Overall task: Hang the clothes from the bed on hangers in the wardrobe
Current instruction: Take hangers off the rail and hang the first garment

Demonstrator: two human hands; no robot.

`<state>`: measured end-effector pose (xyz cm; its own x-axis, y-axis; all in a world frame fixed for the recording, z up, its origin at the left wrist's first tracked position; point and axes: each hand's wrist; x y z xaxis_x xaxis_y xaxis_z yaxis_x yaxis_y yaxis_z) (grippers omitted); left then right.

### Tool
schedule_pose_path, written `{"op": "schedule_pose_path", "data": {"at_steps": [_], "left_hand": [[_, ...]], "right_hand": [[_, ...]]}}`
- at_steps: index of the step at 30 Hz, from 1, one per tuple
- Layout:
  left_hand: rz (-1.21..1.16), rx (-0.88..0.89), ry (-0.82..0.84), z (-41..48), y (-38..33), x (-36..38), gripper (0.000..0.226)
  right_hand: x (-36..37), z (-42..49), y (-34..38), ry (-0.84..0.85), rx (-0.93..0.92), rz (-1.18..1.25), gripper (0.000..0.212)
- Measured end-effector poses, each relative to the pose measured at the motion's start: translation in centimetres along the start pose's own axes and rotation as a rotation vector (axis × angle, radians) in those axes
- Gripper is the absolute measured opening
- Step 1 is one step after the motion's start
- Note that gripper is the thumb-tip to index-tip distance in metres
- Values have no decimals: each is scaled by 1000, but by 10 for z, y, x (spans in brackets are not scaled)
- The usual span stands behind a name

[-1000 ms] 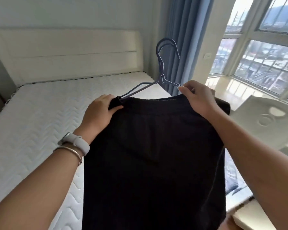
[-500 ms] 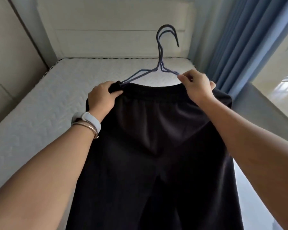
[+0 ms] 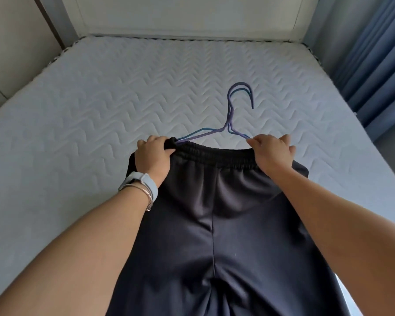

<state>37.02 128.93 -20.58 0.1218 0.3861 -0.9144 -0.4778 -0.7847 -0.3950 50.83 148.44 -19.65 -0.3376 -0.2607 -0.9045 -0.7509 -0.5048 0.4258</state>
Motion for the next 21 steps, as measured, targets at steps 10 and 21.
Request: {"op": "schedule_pose_path", "data": {"at_steps": [10,21], "left_hand": [[-42,-190,354,-39,72,90,34],[-415,-263,630,-261,99,-22,20]], "right_hand": [[82,-40,-38,332,-7,142,37],[6,-237,-98,769,173,35,25]]}}
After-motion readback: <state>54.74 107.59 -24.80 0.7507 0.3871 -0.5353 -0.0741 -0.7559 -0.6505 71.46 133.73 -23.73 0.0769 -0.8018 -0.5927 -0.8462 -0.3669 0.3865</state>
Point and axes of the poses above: each hand's wrist, its own z-axis towards the middle knuckle, its own x-axis out of the palm, y = z × x, and after that the axes turned 5 degrees about x, right-handed
